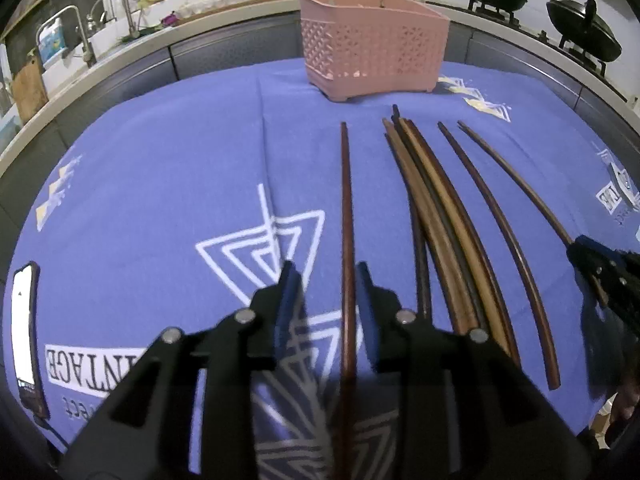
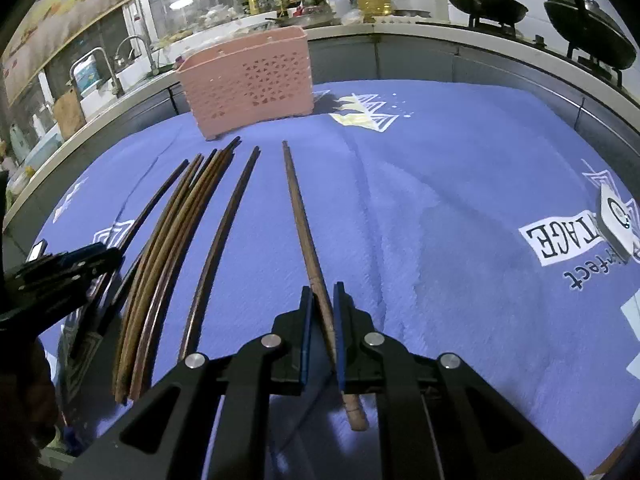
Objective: Organize utensils
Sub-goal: 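Close the right gripper on one chopstick while the left gripper closes on another, then lift both held chopsticks and carry them above the pink basket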
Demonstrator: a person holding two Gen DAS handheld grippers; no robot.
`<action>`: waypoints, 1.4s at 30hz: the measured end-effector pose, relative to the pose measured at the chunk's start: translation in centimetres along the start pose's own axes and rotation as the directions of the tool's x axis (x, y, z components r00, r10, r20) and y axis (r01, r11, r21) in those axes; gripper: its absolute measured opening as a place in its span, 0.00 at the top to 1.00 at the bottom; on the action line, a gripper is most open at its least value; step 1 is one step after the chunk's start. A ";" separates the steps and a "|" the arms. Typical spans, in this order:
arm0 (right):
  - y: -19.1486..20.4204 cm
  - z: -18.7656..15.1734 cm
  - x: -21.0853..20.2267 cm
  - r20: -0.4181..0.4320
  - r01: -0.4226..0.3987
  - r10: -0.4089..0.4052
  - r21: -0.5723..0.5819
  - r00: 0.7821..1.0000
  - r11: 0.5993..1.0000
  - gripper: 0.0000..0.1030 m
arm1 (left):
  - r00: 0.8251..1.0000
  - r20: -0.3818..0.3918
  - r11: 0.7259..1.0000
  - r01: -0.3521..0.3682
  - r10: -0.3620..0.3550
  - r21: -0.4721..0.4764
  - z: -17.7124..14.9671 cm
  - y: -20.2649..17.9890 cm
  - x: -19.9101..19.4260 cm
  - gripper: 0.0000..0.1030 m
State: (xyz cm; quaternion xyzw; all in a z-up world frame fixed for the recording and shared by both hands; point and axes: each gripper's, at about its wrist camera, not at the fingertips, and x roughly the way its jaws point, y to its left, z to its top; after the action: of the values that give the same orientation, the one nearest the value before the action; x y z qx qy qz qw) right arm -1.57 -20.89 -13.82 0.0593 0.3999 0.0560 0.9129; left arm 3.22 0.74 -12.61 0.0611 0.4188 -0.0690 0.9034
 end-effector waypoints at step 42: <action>3.0 11.4 8.6 -0.213 -0.104 0.055 -0.229 0.976 0.968 0.75 | 0.992 -0.058 0.984 0.116 -0.109 0.137 9.1 -0.9 6.4 0.81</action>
State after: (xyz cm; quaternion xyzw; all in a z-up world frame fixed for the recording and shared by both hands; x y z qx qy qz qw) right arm 12.44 -17.32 -11.91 -0.0410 0.4795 0.1462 0.8643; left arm 13.94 -2.14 -11.76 0.1024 0.4380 -0.1475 0.8808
